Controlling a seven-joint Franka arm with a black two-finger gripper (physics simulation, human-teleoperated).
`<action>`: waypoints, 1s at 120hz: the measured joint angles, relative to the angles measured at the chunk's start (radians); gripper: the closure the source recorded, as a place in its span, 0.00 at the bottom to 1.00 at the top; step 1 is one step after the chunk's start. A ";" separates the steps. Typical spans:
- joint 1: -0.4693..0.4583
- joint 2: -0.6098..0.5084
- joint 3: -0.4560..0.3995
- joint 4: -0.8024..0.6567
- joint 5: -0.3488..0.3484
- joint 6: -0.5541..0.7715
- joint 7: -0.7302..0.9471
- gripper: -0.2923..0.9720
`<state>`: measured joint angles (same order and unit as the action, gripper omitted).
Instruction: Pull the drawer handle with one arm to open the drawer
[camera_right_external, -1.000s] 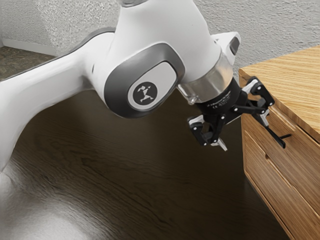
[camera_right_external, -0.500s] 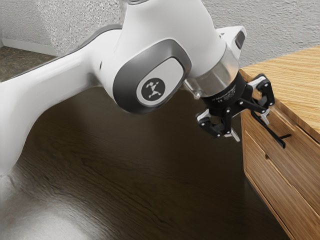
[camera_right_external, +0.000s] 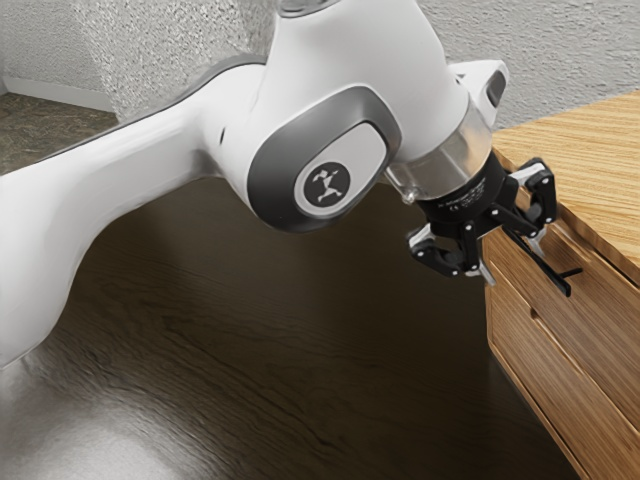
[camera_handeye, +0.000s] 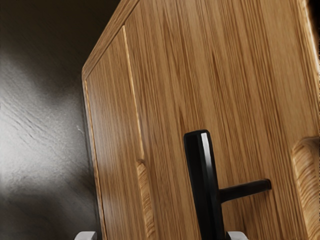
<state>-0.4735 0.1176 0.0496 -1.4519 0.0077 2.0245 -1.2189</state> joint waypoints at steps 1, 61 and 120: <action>0.000 0.000 0.000 0.000 0.001 0.000 0.001 0.60; 0.008 -0.078 0.003 -0.099 0.035 0.010 0.024 0.84; 0.024 -0.241 0.002 -0.283 0.039 0.029 0.025 0.85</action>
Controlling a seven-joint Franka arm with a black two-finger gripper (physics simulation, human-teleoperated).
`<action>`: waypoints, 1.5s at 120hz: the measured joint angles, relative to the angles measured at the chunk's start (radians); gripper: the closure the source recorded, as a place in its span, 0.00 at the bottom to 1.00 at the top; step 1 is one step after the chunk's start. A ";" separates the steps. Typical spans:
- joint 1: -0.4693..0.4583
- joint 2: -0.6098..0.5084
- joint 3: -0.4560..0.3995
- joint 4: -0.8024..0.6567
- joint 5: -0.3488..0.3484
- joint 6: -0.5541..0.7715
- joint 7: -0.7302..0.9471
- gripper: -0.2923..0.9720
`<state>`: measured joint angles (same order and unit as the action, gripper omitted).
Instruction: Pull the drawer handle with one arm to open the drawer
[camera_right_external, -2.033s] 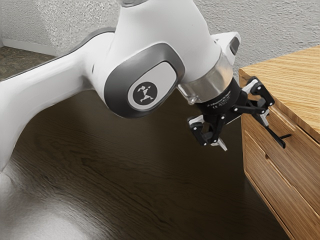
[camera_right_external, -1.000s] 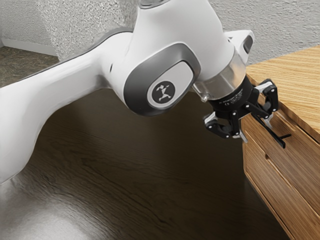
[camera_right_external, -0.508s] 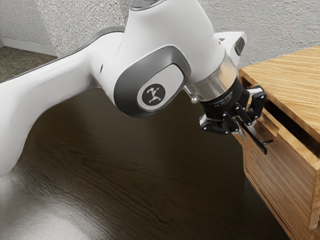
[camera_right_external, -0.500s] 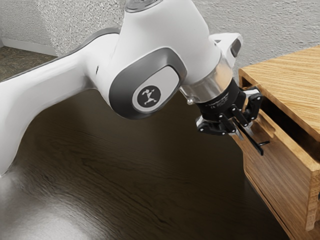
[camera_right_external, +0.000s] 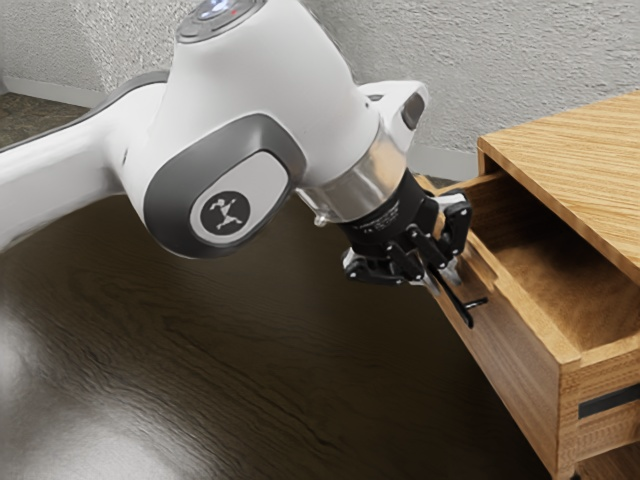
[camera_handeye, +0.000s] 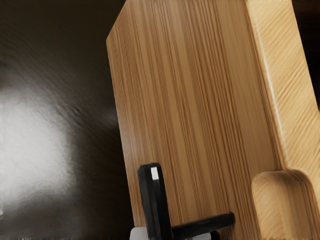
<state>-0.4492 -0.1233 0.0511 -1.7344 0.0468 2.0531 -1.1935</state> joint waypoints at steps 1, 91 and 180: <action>0.000 -0.002 0.000 -0.002 0.000 0.000 0.000 0.85; 0.046 -0.300 -0.009 -0.297 -0.004 0.027 -0.001 0.85; 0.108 -0.507 -0.024 -0.474 -0.015 0.032 -0.003 0.84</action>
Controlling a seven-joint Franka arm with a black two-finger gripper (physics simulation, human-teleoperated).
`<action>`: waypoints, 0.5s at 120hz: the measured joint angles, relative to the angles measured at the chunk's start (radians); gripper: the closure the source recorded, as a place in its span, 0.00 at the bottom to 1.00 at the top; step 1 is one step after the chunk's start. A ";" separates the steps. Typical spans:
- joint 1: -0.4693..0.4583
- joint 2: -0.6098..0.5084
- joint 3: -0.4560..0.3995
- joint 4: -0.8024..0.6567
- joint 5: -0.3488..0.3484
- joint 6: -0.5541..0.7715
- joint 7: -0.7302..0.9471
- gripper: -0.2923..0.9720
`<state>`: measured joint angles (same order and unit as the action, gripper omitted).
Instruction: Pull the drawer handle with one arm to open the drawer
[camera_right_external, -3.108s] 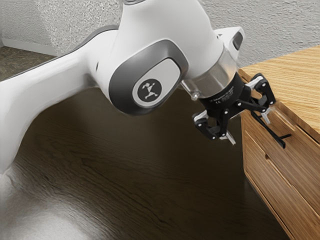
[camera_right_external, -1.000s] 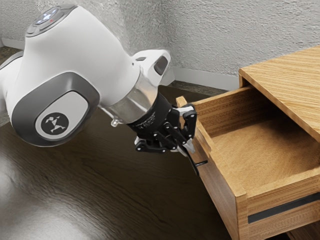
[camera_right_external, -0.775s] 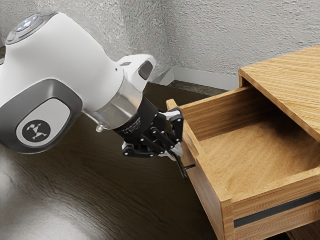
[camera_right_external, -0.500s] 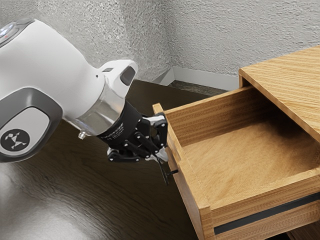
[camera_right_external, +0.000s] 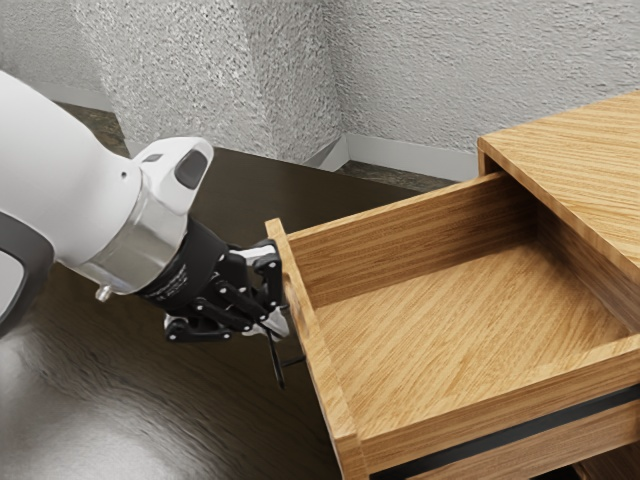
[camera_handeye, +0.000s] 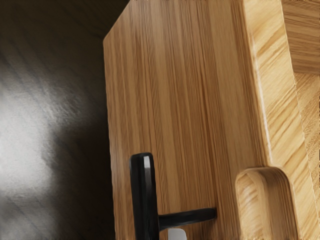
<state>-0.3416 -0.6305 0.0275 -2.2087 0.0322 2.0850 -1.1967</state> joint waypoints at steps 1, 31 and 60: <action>0.000 -0.001 0.000 0.000 0.000 0.000 0.000 0.84; 0.014 -0.060 -0.003 -0.009 -0.013 -0.003 0.014 0.79; 0.030 -0.098 -0.086 0.095 0.003 -0.046 0.015 0.39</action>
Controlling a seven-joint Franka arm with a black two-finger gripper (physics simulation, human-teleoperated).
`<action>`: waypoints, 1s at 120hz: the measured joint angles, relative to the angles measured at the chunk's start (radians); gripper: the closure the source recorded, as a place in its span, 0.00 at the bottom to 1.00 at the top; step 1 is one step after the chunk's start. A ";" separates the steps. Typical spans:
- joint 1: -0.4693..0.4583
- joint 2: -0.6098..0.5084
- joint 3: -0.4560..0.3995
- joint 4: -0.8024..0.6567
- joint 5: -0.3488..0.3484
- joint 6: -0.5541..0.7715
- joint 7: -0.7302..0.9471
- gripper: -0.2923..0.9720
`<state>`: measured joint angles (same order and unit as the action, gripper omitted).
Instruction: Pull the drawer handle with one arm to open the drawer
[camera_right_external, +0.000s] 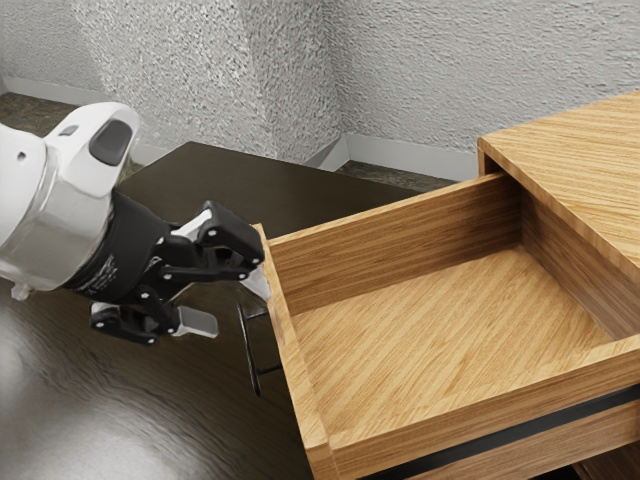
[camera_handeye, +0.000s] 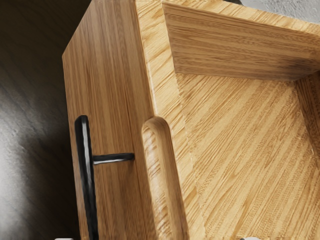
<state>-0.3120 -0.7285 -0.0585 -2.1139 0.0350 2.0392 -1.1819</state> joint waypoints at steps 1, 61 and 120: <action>-0.001 0.011 -0.004 0.030 0.000 -0.006 -0.001 0.38; -0.610 0.533 0.154 0.567 -0.010 -0.443 -0.247 0.24; -0.667 0.545 0.147 0.508 0.003 -0.484 -0.362 0.23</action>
<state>-0.9786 -0.1836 0.0889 -1.6064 0.0379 1.5548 -1.5437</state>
